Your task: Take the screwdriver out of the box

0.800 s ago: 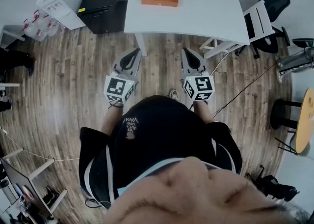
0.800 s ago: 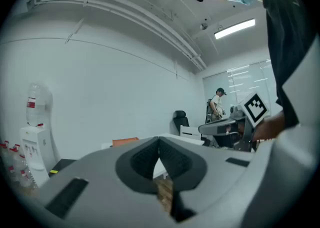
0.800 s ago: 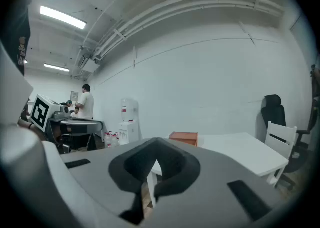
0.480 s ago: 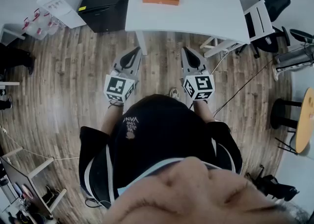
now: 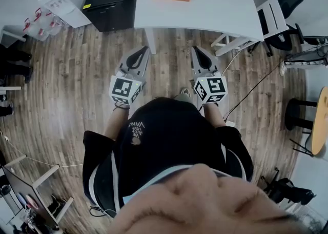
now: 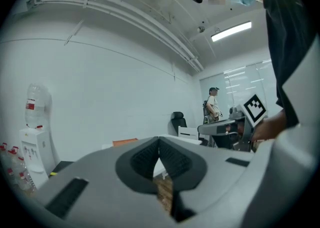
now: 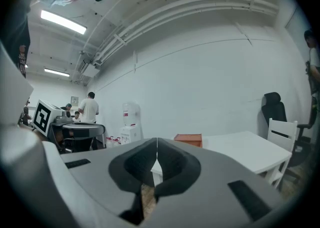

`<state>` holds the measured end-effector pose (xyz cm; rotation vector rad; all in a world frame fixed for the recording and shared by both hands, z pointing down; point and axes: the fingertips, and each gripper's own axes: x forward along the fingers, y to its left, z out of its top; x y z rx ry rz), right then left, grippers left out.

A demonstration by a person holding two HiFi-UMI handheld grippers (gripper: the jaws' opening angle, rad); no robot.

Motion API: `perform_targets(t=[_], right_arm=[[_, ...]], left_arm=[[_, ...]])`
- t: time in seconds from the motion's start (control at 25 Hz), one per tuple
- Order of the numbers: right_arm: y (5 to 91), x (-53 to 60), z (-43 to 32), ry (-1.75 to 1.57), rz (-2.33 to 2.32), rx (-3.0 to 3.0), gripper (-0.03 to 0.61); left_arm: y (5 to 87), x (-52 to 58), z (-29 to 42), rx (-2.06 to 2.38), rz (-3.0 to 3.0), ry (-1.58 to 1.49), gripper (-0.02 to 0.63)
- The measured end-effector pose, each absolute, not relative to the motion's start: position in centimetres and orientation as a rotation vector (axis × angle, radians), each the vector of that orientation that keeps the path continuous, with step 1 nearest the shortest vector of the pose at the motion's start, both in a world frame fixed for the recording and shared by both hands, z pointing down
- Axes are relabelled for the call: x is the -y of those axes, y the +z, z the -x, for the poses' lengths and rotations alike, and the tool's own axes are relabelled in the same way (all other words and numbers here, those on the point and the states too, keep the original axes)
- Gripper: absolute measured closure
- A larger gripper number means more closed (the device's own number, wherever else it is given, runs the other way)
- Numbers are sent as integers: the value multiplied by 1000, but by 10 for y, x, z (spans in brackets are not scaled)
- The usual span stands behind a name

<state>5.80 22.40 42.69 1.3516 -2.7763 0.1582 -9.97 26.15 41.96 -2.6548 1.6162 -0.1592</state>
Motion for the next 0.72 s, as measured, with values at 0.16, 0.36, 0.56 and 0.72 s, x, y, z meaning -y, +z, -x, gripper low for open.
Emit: perform_targets(t=[0.16,0.36,0.56,0.72], right_arm=[[427,-228,-54,147,-1387,2763,566],[429,-230,-55,157,-1394,2748,566],[432,-213,-56,163,-1380,2754,566],[432,-193,-56,170,-1361,2761,566]], left_arm=[[418,-264,108,-1596,2655,-150,597],[419,-263,109,-1601,2669,-127,597],[424,-244,107,-1610,2667,-138,597],[425,-225,107,-1635,2667,-140,597]])
